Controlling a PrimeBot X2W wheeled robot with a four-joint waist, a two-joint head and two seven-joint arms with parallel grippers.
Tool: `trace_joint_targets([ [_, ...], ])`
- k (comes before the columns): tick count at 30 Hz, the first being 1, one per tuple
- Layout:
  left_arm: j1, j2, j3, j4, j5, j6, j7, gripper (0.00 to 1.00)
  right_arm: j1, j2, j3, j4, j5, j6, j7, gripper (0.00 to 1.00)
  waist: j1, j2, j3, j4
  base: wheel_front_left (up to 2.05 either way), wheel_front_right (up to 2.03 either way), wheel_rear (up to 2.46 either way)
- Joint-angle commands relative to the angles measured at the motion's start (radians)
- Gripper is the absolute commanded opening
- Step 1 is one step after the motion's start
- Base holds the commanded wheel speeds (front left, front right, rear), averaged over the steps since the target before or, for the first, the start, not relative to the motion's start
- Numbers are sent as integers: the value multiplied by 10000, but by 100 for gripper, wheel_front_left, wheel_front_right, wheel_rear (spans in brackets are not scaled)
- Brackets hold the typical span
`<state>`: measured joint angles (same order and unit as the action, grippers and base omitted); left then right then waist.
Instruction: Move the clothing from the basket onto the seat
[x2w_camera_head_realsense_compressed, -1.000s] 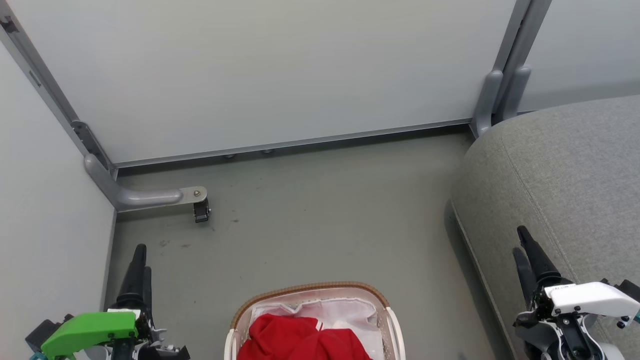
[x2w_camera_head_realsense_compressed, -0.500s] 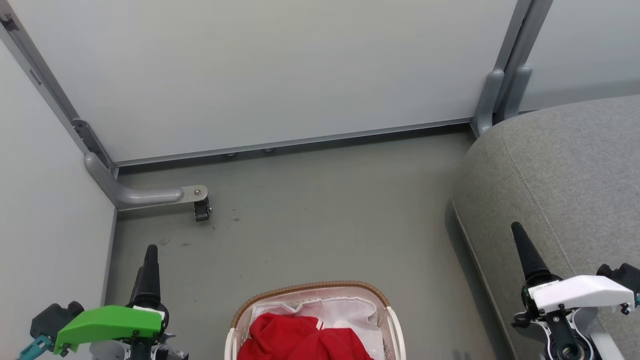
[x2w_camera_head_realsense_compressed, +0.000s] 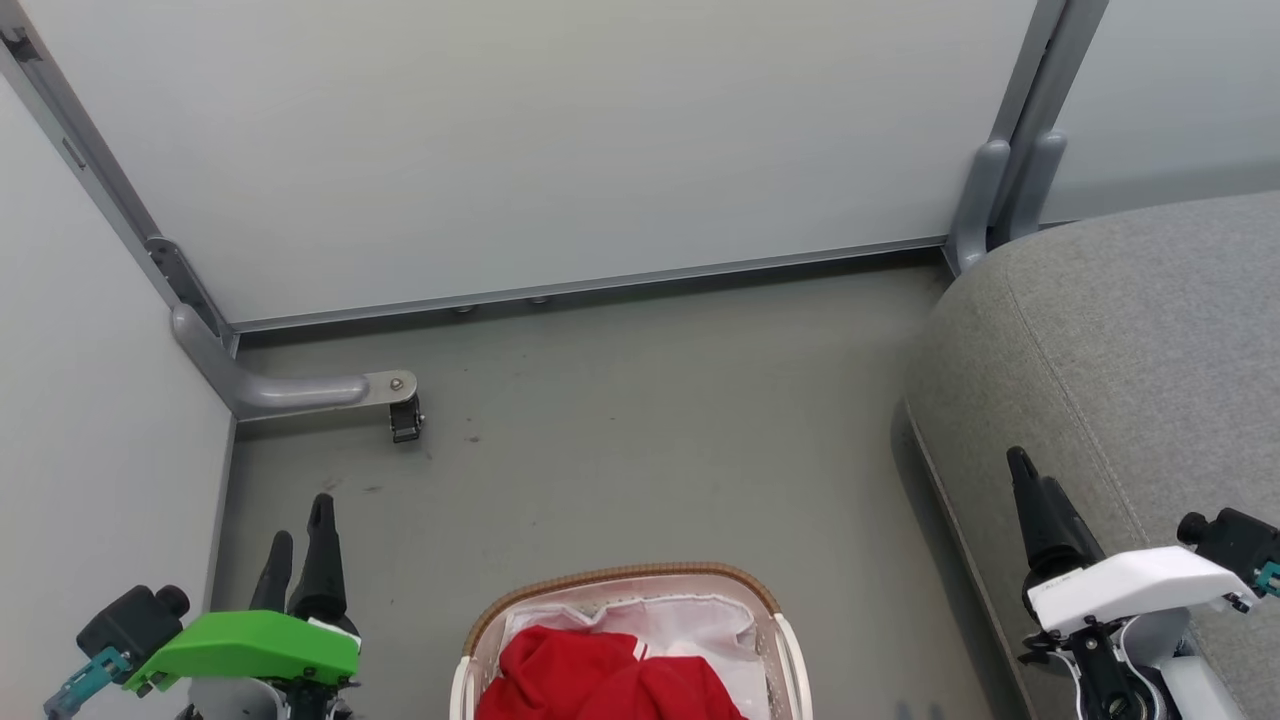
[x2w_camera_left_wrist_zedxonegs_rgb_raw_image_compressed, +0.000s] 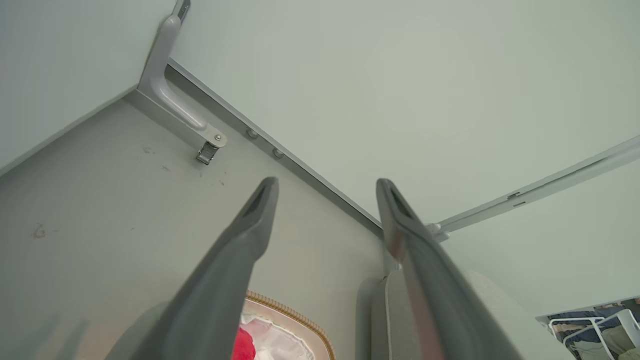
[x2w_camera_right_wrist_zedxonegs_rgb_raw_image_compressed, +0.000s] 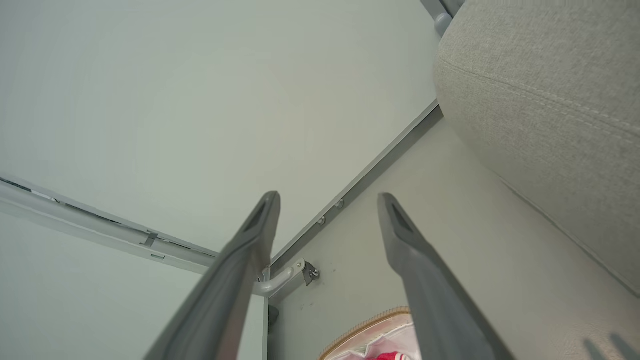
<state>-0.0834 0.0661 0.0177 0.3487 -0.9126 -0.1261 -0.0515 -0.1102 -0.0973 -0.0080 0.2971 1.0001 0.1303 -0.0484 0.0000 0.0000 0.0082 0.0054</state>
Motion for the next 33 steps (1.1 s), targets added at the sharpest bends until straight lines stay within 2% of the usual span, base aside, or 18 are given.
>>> trace_joint_targets([
  [1, -257, 132, -64, -132, 463, 32, -113, 100, -215, -154, 96, -74, -427, 4, -137, 100, 0, 0, -17, 6, 0, 0, 0],
  [33, -274, 307, -580, 584, 4402, 137, -1049, 100, -161, -397, 660, 360, -4314, 4, -1083, 100, 0, 0, -24, 95, 0, 0, 0],
])
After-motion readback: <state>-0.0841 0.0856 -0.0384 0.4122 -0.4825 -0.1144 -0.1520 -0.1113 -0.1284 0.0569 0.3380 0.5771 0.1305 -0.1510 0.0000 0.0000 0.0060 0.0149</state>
